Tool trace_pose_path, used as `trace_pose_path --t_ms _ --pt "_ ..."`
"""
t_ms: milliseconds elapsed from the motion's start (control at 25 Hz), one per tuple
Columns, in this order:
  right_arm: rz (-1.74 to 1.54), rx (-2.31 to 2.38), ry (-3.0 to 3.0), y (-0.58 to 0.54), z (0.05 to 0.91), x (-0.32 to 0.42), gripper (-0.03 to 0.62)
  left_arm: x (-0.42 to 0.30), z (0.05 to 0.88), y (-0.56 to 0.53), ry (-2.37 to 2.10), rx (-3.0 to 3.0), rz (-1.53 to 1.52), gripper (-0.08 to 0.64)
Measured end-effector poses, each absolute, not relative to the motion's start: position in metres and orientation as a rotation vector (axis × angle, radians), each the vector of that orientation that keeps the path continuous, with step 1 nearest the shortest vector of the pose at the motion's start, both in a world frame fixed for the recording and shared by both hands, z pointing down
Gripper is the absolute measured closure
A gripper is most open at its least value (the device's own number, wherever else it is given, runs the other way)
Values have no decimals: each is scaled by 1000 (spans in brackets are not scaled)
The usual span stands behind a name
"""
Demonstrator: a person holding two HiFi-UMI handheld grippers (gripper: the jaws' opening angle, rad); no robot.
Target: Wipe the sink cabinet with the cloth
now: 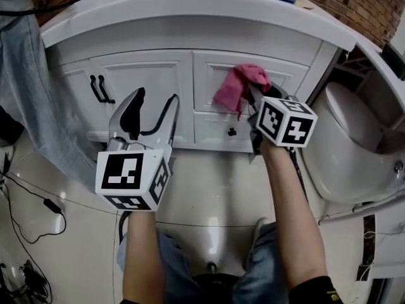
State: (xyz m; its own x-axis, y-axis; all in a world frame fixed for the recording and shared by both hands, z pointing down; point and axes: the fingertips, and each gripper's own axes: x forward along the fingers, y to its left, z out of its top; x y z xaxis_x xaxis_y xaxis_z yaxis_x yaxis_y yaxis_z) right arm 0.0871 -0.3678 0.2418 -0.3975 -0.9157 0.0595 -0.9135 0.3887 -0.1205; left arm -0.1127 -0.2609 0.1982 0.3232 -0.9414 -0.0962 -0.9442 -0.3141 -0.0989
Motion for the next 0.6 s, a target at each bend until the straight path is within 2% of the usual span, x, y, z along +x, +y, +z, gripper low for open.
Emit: trace_pose_path --t_ms 200,320,440,600 --pt "-322 -2009 2164 -356 234 213 515 -93 198 -263 1706 -2488 55 301" --pt "-393 -2081 2049 -351 248 253 514 -86 198 -262 1693 -2501 62 301" --pt "-435 -2073 2051 -348 258 251 514 -82 200 -261 1690 -2505 60 301" --pt "-368 -1904 2296 -346 251 165 514 -83 199 -260 1699 -2496 67 301"
